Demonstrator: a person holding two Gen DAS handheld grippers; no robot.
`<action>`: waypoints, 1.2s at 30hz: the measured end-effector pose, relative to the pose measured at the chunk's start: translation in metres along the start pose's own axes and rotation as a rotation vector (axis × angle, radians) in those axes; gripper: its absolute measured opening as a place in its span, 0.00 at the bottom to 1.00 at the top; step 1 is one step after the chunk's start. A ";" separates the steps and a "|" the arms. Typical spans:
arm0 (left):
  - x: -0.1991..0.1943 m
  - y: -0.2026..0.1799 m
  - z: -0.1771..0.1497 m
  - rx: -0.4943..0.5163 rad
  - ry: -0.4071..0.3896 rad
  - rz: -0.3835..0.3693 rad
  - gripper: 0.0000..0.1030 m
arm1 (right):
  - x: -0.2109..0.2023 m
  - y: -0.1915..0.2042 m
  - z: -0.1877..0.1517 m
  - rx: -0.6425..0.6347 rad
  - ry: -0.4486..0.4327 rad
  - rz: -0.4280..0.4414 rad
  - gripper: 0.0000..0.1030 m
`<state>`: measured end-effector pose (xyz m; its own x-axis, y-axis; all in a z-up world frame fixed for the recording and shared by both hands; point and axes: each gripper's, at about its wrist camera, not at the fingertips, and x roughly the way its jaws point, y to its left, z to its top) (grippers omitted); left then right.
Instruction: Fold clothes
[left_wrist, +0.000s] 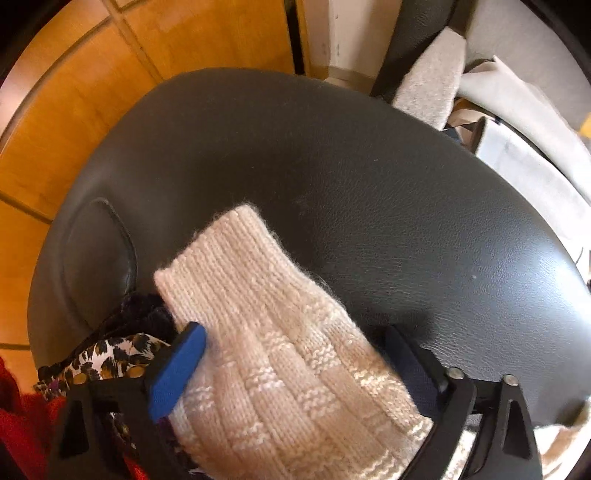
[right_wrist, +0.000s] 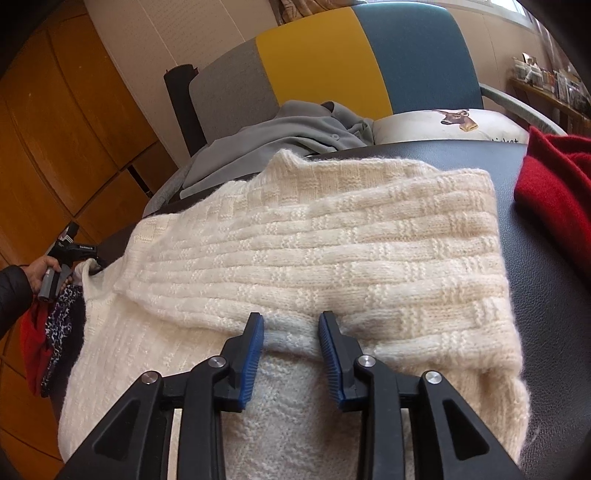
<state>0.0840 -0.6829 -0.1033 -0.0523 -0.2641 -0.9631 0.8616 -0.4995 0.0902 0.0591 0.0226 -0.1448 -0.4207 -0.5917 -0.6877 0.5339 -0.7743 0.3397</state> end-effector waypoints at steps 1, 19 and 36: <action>-0.004 -0.001 -0.002 0.001 -0.008 -0.016 0.65 | 0.001 0.003 0.000 -0.015 0.003 -0.008 0.37; -0.170 -0.024 -0.077 0.068 -0.408 -0.738 0.18 | 0.013 0.039 -0.004 -0.216 0.044 -0.130 0.68; -0.192 -0.251 -0.268 0.636 -0.358 -0.927 0.72 | 0.010 0.036 -0.004 -0.184 0.032 -0.101 0.68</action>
<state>0.0132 -0.2862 -0.0087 -0.7514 0.2506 -0.6104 0.0183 -0.9168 -0.3988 0.0774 -0.0104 -0.1417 -0.4565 -0.5036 -0.7335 0.6169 -0.7732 0.1470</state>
